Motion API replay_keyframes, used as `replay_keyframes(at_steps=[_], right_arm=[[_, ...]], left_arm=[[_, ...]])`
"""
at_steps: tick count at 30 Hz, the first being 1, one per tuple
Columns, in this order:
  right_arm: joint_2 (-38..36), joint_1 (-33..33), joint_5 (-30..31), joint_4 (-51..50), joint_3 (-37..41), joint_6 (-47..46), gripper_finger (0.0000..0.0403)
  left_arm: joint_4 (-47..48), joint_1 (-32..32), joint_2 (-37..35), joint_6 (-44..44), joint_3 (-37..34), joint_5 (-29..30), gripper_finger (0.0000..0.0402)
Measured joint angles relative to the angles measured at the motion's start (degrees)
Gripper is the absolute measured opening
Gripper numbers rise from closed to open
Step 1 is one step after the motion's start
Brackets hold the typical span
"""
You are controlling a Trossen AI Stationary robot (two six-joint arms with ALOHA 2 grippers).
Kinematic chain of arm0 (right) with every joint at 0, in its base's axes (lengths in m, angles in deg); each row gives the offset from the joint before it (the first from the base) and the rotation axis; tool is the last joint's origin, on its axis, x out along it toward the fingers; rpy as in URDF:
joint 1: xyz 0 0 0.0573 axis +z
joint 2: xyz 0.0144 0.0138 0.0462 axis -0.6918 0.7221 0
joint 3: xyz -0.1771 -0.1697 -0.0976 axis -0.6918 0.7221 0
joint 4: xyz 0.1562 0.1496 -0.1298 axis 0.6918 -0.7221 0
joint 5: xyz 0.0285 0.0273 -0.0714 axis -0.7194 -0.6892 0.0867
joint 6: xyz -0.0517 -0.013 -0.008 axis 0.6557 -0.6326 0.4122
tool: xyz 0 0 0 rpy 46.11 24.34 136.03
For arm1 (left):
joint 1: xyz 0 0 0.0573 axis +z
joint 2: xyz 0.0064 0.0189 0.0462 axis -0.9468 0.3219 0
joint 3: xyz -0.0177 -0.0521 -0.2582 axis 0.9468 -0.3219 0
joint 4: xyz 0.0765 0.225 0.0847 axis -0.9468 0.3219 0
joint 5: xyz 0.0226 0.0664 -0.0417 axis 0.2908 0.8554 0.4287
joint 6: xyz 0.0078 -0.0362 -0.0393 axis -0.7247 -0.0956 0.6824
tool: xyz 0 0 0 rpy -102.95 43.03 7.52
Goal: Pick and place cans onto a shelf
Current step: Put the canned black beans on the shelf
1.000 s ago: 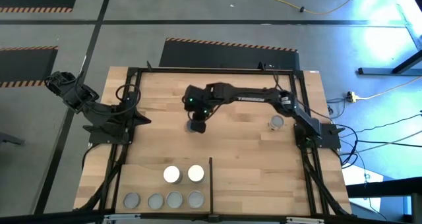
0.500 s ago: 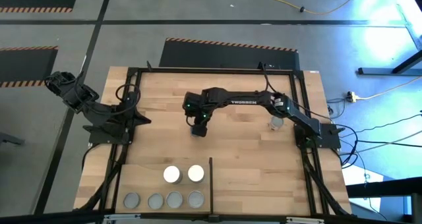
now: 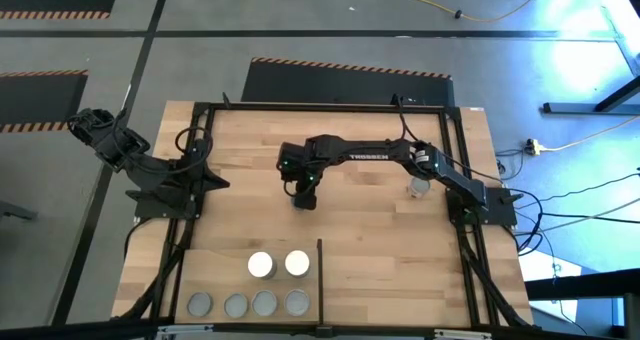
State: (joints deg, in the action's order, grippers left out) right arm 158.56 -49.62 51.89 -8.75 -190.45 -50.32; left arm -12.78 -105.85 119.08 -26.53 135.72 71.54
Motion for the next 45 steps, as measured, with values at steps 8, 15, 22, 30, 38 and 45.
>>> replay_keyframes(at_steps=[8, 15, 22, 30, 38, 45], right_arm=[[0.0, 0.0, 0.1, 0.6, 0.0, 0.0, 0.0052], [0.0, 0.0, 0.1, 1.0, -0.3, 0.0, 0.0053], [0.0, 0.0, 5.0, 0.8, -4.9, 0.0, 0.0054], [-4.4, -0.3, 6.7, -1.5, -10.0, 3.3, 0.0054], [-14.9, -0.3, 7.0, -2.9, -10.9, 4.3, 0.0054], [-24.1, -0.2, 6.7, -2.8, -11.0, 4.2, 0.0054]], left_arm=[[0.0, 0.0, 0.0, 0.0, 0.0, 0.0, 0.001], [0.1, 0.0, 0.0, 0.0, 0.0, 0.0, 0.0013], [0.1, 0.0, 0.0, 0.0, 0.0, -0.2, 0.0014], [1.1, 0.0, 0.0, -3.7, 0.0, -0.2, 0.0014], [2.0, 0.0, 0.1, -15.3, 0.0, 1.4, 0.0014], [1.2, 3.5, 2.0, -28.4, 0.0, 4.4, 0.0014]])
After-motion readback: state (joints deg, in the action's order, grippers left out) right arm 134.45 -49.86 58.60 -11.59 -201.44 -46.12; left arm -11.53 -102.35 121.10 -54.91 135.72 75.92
